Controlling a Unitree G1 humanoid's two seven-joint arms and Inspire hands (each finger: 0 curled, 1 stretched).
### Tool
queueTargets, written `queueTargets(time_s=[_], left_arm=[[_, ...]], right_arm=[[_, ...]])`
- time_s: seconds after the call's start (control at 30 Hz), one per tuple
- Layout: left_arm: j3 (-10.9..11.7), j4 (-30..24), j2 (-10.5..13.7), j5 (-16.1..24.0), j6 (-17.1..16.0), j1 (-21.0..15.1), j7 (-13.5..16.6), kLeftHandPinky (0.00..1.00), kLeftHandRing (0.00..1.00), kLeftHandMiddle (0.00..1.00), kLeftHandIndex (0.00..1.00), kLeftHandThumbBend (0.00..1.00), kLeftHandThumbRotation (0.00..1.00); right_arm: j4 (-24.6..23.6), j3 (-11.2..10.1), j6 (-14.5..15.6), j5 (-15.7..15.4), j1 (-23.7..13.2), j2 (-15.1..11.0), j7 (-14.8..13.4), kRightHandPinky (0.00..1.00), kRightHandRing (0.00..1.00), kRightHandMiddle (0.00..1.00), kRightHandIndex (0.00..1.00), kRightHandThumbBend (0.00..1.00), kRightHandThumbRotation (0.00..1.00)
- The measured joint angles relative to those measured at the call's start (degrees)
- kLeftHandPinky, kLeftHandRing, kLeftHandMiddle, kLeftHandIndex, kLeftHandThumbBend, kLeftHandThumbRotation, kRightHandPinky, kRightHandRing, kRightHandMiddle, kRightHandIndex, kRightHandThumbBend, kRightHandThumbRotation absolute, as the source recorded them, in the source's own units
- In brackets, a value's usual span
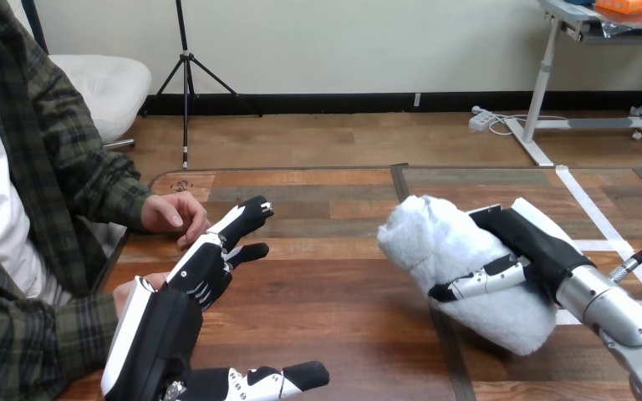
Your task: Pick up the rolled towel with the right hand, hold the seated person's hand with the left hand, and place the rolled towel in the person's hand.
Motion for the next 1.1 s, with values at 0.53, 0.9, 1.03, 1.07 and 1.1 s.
queueTargets(time_s=[0.53,0.9,1.03,1.07,1.1], left_arm=[[0.1,0.0,0.3,0.8,0.5,0.0,0.5,0.82,0.9,0.9,0.84,1.0,0.11],[1.5,-0.2,0.3,6.0,0.5,0.1,2.6,0.76,0.86,0.88,0.82,1.0,0.17],[2.5,-0.6,0.4,9.2,0.9,0.2,4.0,0.75,0.85,0.87,0.82,1.0,0.17],[2.8,-0.8,0.4,10.3,1.0,0.2,4.5,0.75,0.85,0.87,0.82,1.0,0.17],[3.0,-0.9,0.4,10.8,1.1,0.2,4.7,0.75,0.85,0.87,0.82,1.0,0.16]], right_arm=[[-3.2,-4.7,-1.8,8.2,0.7,0.0,9.6,0.23,0.28,0.37,0.4,0.82,0.0],[-4.3,-7.9,-1.9,13.2,0.7,0.3,14.9,0.23,0.28,0.36,0.41,0.83,0.0],[-4.6,-8.8,-1.9,14.8,0.9,0.4,16.9,0.22,0.27,0.35,0.41,0.83,0.0],[-4.8,-9.0,-1.8,15.3,1.0,0.4,17.5,0.22,0.27,0.35,0.41,0.83,0.0],[-4.9,-9.2,-1.8,15.6,1.1,0.4,17.8,0.22,0.27,0.35,0.41,0.83,0.0]])
